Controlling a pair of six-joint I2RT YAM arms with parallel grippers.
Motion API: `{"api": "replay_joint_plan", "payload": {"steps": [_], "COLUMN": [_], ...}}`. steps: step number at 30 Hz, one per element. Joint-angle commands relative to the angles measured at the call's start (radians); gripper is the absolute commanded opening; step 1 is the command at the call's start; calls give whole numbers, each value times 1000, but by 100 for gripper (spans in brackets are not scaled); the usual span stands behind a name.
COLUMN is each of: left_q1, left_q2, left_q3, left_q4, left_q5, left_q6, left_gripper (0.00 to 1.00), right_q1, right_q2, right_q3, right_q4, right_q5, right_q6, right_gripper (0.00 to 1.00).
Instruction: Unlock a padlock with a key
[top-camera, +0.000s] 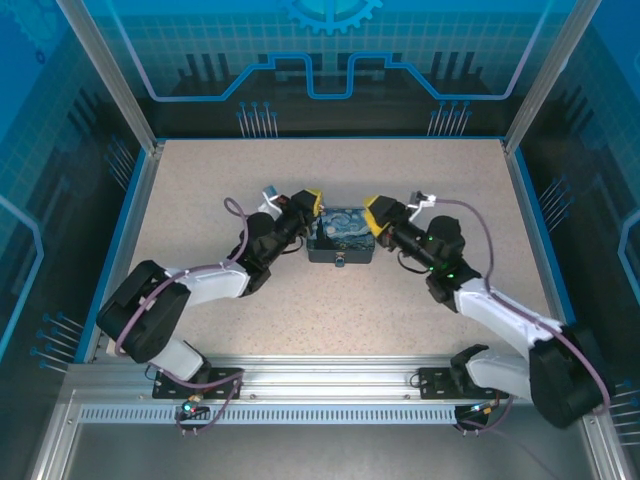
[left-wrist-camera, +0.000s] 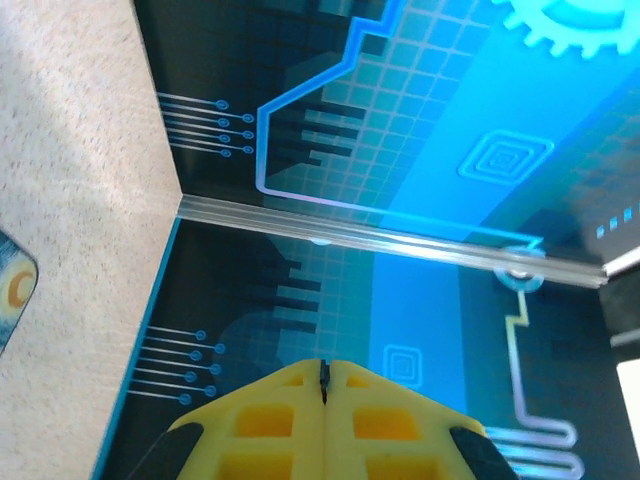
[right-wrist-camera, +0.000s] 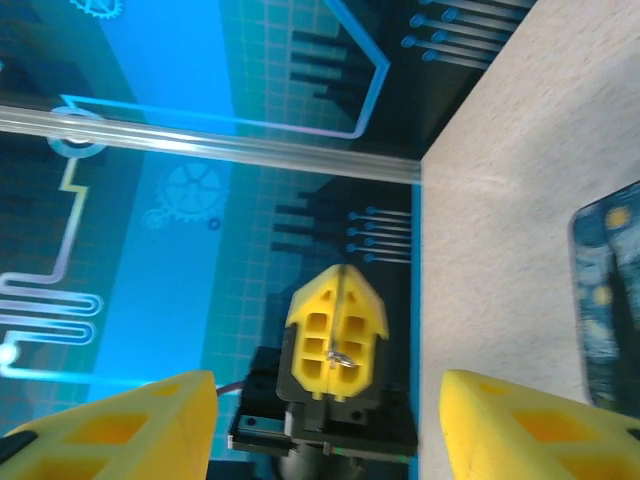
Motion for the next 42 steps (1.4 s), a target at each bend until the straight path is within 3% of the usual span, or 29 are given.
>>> {"api": "replay_joint_plan", "payload": {"steps": [1,3,6,9,15,25,32,38,42], "left_q1": [26,36,24,-10,-22,-21,-21,-22,-23], "left_q2": [-41,-47,-95,-154,-210,-218,-169,-109,-84], "left_q3": [47,90,194,275,346,283,216,142,119], "left_q4": [-40,-73,-365,-649,-839,-690,-498,-277,-186], "left_q5": [146,242,306,218,132,132,110,64,30], "left_q6": [225,368,631,873,1019,951,761,580,528], "left_gripper": [0,0,0,0,0,0,0,0,0], "right_q1": [-44,-63,-65,-57,-26,8,21,52,76], "right_q2": [-88,-102,-89,-65,7,103,179,259,310], "right_q3": [57,89,128,141,165,189,196,224,230], "right_q4": [-356,-419,-443,-421,-364,-117,113,188,254], "right_q5": [-51,-76,-102,-107,-100,-119,-159,-154,-145], "right_q6": [-176,-207,-223,-217,-202,-167,-143,-111,-76], "right_gripper": [60,59,59,59,59,53,46,43,40]}}
